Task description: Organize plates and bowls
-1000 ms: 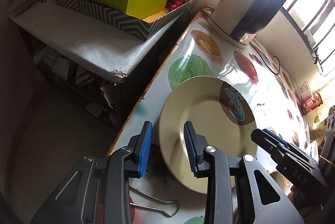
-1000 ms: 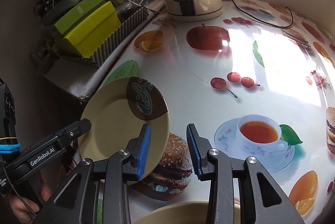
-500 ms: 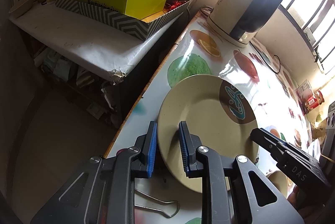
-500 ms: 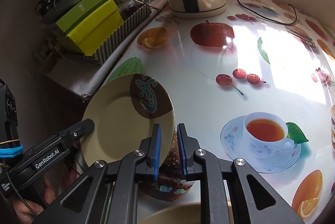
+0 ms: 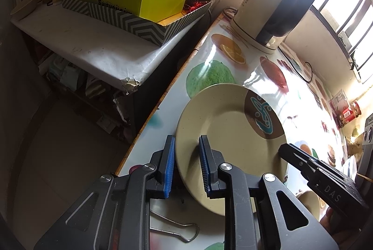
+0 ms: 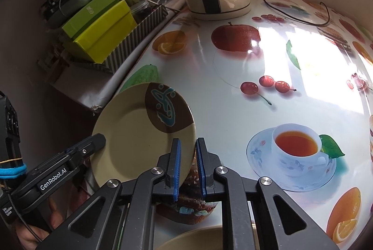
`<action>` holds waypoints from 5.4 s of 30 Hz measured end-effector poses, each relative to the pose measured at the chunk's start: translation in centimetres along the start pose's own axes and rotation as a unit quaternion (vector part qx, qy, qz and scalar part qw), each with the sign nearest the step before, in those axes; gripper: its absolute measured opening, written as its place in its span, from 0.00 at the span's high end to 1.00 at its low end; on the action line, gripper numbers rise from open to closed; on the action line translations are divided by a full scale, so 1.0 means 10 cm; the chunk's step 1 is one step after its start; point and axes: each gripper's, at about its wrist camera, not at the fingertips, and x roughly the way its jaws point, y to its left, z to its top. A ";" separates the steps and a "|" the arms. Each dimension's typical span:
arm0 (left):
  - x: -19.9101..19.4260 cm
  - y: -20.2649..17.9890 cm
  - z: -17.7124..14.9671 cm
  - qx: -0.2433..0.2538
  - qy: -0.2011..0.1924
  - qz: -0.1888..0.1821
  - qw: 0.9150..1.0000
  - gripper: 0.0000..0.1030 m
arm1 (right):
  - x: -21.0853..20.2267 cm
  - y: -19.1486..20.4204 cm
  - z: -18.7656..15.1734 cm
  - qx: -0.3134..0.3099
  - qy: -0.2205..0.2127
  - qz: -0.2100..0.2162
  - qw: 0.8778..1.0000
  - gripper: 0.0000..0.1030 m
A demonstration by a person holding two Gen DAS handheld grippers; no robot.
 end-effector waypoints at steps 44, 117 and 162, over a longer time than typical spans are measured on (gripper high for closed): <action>-0.72 -0.73 -0.60 0.062 -0.028 -0.045 0.997 0.79 | -1.24 -0.39 -0.62 0.035 -0.065 -0.008 0.997 0.87; -0.61 -1.02 -1.27 0.097 0.015 -0.038 0.994 0.79 | -1.35 -0.81 -1.38 0.068 -0.037 -0.032 0.997 0.87; -1.27 -1.51 -1.27 0.168 -0.061 -0.043 0.983 0.61 | -2.18 -0.82 -1.43 0.070 -0.118 -0.089 0.987 0.52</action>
